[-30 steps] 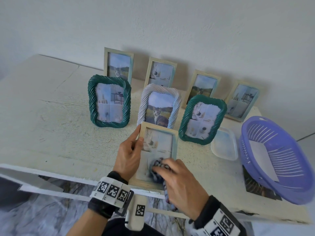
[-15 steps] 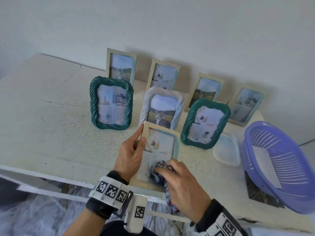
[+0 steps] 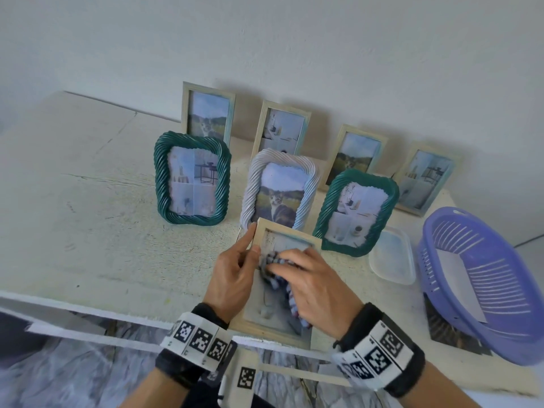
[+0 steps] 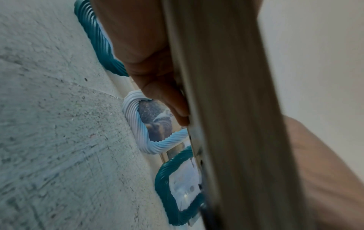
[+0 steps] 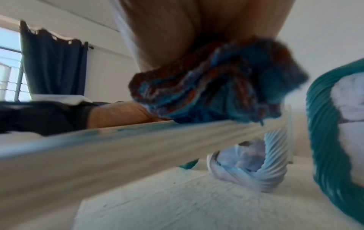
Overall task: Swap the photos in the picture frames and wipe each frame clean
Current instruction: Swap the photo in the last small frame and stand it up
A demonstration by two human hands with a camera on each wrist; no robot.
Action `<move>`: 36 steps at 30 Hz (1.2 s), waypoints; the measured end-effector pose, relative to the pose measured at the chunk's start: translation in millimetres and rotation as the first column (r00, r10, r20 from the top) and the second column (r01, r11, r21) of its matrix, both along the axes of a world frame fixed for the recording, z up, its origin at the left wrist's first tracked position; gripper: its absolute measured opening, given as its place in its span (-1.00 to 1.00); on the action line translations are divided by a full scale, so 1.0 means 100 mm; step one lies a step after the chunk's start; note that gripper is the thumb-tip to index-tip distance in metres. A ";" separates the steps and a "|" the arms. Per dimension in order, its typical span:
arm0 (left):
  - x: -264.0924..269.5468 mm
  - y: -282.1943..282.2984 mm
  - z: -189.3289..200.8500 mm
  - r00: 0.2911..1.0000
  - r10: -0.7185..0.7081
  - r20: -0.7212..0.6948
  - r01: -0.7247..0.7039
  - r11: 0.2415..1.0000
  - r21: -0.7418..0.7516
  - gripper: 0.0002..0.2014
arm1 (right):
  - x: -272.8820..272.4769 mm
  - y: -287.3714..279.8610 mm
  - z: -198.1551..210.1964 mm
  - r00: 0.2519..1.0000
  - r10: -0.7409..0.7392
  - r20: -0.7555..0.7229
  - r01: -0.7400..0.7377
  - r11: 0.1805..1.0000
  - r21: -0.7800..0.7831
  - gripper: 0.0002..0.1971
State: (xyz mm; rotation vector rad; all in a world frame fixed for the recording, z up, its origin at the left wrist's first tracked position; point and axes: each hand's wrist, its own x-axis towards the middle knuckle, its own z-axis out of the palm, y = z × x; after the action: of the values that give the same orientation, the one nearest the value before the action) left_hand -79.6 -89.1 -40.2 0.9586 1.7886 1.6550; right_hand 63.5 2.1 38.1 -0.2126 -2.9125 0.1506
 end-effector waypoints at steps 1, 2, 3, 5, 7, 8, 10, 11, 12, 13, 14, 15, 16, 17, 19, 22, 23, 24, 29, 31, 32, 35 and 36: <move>0.02 0.00 0.00 1.000 0.005 0.005 -0.005 1.000 0.001 -0.51 | -0.03 0.07 -0.03 0.998 -0.060 0.034 0.061 0.998 -0.022 -0.58; 0.02 0.01 0.00 1.000 0.008 0.005 -0.008 1.000 0.009 -0.53 | -0.06 0.13 -0.07 0.990 -0.127 0.061 0.129 0.991 -0.038 -0.51; 0.03 0.03 0.00 1.000 0.012 0.005 -0.012 1.000 0.013 -0.54 | -0.09 0.14 -0.09 0.981 -0.177 0.079 0.181 0.982 -0.048 -0.46; 0.00 0.02 0.01 1.000 0.015 0.016 -0.015 1.000 0.007 -0.55 | -0.12 0.05 -0.09 0.982 -0.167 0.085 0.170 0.985 -0.027 -0.46; -0.06 0.00 0.01 0.999 0.017 0.031 -0.017 1.000 -0.002 -0.56 | -0.08 -0.15 -0.07 0.993 -0.054 0.103 0.057 0.998 -0.029 -0.55; -0.09 -0.02 0.02 0.999 0.031 0.031 -0.031 0.999 -0.012 -0.58 | -0.02 -0.24 -0.08 0.993 0.005 0.115 0.001 0.999 -0.051 -0.57; -0.14 -0.03 0.01 0.997 0.075 0.009 -0.075 0.997 -0.029 -0.59 | 0.10 -0.35 -0.09 0.982 0.071 0.174 -0.052 0.992 -0.112 -0.59; -0.15 -0.03 0.01 0.996 0.089 -0.003 -0.089 0.996 -0.031 -0.58 | 0.13 -0.33 -0.10 0.977 0.078 0.197 -0.054 0.990 -0.127 -0.60; -0.15 -0.03 0.02 0.996 0.092 -0.015 -0.093 0.995 -0.032 -0.58 | 0.14 -0.27 -0.12 0.979 0.062 0.194 -0.038 0.991 -0.126 -0.63; -0.14 -0.04 0.02 0.996 0.082 -0.018 -0.082 0.996 -0.029 -0.58 | 0.11 -0.19 -0.11 0.985 0.018 0.172 0.002 0.994 -0.111 -0.65; -0.13 -0.04 0.03 0.998 0.068 -0.013 -0.068 0.997 -0.021 -0.58 | 0.05 -0.09 -0.09 0.990 -0.046 0.134 0.057 0.996 -0.075 -0.64; -0.12 -0.04 0.03 0.998 0.056 -0.007 -0.056 0.998 -0.015 -0.58 | 0.00 0.01 -0.07 0.990 -0.109 0.093 0.113 0.993 -0.037 -0.60; -0.11 -0.04 0.02 0.998 0.055 0.006 -0.054 0.998 -0.015 -0.59 | -0.06 0.06 -0.03 0.987 -0.148 0.060 0.149 0.989 -0.018 -0.55; -0.11 -0.04 0.01 0.998 0.057 0.020 -0.056 0.998 -0.019 -0.59 | -0.10 0.06 -0.01 0.987 -0.158 0.042 0.159 0.987 -0.008 -0.51; -0.14 -0.05 -0.02 0.997 0.061 0.049 -0.060 0.998 -0.023 -0.59 | -0.10 -0.08 -0.02 0.995 -0.096 0.026 0.096 0.995 -0.005 -0.58; -0.17 -0.08 0.02 0.996 0.083 0.040 -0.082 0.996 -0.028 -0.59 | 0.02 -0.38 -0.13 0.978 0.069 0.196 -0.043 0.990 -0.131 -0.64; -0.16 -0.10 0.03 0.995 0.095 0.033 -0.094 0.995 -0.030 -0.59 | 0.05 -0.41 -0.14 0.960 0.109 0.258 -0.072 0.986 -0.148 -0.60; -0.15 -0.11 0.04 0.994 0.107 0.025 -0.106 0.994 -0.036 -0.59 | 0.05 -0.38 -0.13 0.952 0.124 0.280 -0.083 0.985 -0.155 -0.59; -0.20 -0.14 0.02 0.994 0.083 0.068 -0.081 0.996 -0.039 -0.55 | -0.21 -0.06 0.00 0.992 -0.105 0.072 0.110 0.991 -0.080 -0.58; -0.28 -0.16 0.02 0.991 0.076 0.107 -0.074 0.997 -0.021 -0.55 | -0.28 -0.15 0.05 0.998 -0.065 0.021 0.066 0.997 -0.042 -0.58; -0.34 -0.18 0.01 0.989 0.076 0.123 -0.075 0.997 -0.016 -0.54 | -0.28 -0.24 0.06 1.000 -0.016 0.017 0.016 0.999 -0.033 -0.62; -0.49 -0.24 -0.02 0.987 0.108 0.123 -0.103 0.994 -0.045 -0.54 | -0.17 -0.48 0.03 0.988 0.111 0.111 -0.088 0.977 -0.194 -0.63; -0.51 -0.25 -0.02 0.987 0.118 0.114 -0.112 0.992 -0.056 -0.56 | -0.15 -0.48 0.01 0.984 0.123 0.130 -0.092 0.970 -0.226 -0.60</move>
State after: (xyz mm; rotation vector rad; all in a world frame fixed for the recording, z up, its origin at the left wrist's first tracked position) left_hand -130.8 -114.5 -41.8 0.7337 1.8264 1.6918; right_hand 48.6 -45.6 38.6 -0.1030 -3.0485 0.4959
